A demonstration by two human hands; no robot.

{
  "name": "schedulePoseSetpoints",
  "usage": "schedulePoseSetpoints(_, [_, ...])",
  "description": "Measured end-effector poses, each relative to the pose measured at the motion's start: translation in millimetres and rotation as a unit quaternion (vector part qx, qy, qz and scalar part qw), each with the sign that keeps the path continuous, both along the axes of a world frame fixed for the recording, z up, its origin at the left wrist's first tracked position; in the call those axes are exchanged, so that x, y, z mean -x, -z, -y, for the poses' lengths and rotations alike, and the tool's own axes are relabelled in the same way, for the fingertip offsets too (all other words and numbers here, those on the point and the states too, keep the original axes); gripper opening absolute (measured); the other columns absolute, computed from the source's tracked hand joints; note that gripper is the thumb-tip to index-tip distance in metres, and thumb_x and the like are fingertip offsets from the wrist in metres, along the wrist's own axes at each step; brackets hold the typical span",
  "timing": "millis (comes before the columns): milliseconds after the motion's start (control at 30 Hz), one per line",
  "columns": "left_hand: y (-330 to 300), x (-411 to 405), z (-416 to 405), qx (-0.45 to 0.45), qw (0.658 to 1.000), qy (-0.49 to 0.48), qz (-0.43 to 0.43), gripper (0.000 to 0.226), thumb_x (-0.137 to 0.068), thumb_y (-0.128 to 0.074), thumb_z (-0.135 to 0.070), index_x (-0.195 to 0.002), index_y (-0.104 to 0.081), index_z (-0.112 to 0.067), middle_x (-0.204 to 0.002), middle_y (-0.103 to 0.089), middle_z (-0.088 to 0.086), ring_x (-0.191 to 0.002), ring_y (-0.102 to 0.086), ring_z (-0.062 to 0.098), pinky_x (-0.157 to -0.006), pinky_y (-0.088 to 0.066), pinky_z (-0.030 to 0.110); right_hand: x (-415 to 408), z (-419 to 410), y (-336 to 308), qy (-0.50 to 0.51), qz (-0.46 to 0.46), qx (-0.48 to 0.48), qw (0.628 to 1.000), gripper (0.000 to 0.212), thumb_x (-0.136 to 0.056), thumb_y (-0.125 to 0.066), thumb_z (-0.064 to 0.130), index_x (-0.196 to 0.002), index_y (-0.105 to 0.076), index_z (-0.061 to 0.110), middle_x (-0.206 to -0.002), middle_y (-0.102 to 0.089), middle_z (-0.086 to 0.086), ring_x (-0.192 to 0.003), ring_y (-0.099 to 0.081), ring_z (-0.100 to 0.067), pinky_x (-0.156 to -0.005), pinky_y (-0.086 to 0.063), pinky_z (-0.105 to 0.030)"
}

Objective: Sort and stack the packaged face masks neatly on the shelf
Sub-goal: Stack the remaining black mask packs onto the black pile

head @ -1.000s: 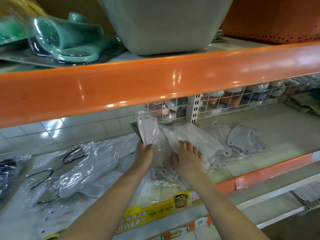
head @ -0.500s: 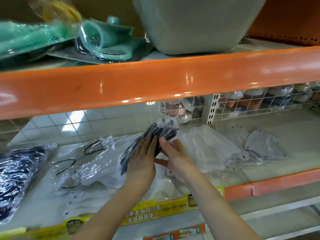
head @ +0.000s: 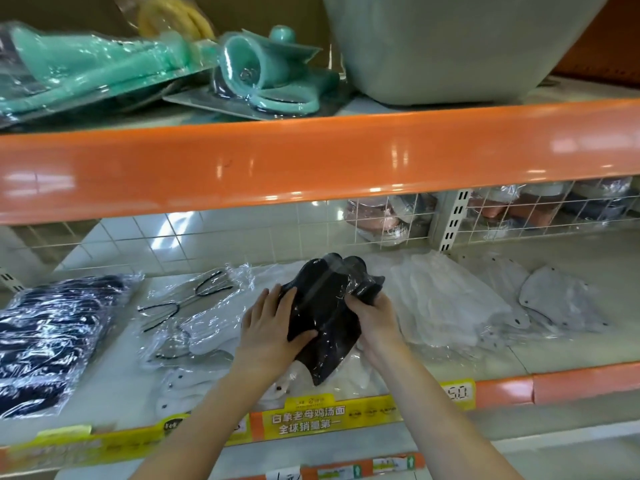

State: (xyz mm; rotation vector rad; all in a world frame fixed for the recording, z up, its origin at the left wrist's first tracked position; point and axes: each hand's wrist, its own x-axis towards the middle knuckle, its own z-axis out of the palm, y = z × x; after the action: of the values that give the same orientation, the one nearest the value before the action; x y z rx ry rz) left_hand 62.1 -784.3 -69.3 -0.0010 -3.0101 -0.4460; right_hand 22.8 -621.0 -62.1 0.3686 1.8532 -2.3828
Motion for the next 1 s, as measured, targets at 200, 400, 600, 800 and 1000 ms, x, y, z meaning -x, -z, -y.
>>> schedulePoseSetpoints(200, [6.7,-5.1,11.9,0.076,0.994,0.032,0.071,0.095,-0.084,-0.050,-0.066,-0.153,0.003,-0.027,-0.161,0.003,0.001,-0.148,0.008,0.022,-0.119,0.001,0.042,-4.2,13.2,22.7,0.039,-0.011,-0.050,0.998,0.013,-0.086,-0.059,0.001,-0.087,-0.068,0.009,-0.084,-0.072,-0.014,-0.086,-0.068,-0.036,-0.082,-0.054,-0.055])
schedulePoseSetpoints(400, [26.6,-13.2,23.7,0.122,0.991,0.039,0.038,0.059,-0.092,-0.040,-0.054,-0.140,-0.046,-0.020,-0.148,-0.042,0.009,-0.138,-0.037,0.027,-0.110,-0.032,0.046,-9.5,18.9,23.7,0.101,-0.067,-0.222,0.967,0.047,-0.083,-0.054,-0.012,-0.122,-0.046,0.014,-0.109,-0.055,-0.002,-0.105,-0.055,-0.021,-0.095,-0.045,-0.033])
schedulePoseSetpoints(600, [23.2,-9.3,43.0,0.063,0.995,0.073,0.024,0.058,-0.087,-0.030,-0.061,-0.127,-0.060,-0.031,-0.139,-0.053,-0.007,-0.128,-0.050,0.016,-0.104,-0.040,0.038,-13.9,23.0,34.9,0.069,-0.347,-0.506,0.786,0.038,-0.080,-0.064,-0.001,-0.117,-0.062,0.010,-0.125,-0.055,-0.006,-0.118,-0.050,-0.024,-0.103,-0.042,-0.039])
schedulePoseSetpoints(800, [11.1,-4.6,65.9,0.042,0.991,0.113,-0.059,0.032,-0.095,-0.042,-0.032,-0.126,-0.050,-0.029,-0.116,-0.066,-0.009,-0.105,-0.063,0.014,-0.079,-0.051,0.032,-23.7,44.6,53.0,-0.214,-0.301,-0.594,0.715,0.042,-0.080,-0.056,0.044,-0.112,-0.067,0.020,-0.119,-0.060,0.004,-0.112,-0.056,-0.020,-0.096,-0.044,-0.035])
schedulePoseSetpoints(1000, [25.6,-7.6,98.9,0.134,0.968,0.202,-0.056,0.044,-0.076,-0.039,-0.056,-0.101,-0.066,-0.031,-0.094,-0.069,-0.016,-0.084,-0.067,0.004,-0.064,-0.054,0.021,-21.8,66.1,57.2,-0.127,-0.364,-0.597,0.704,0.028,-0.080,-0.046,0.041,-0.082,-0.069,0.025,-0.084,-0.062,0.011,-0.077,-0.062,-0.014,-0.063,-0.055,-0.033])
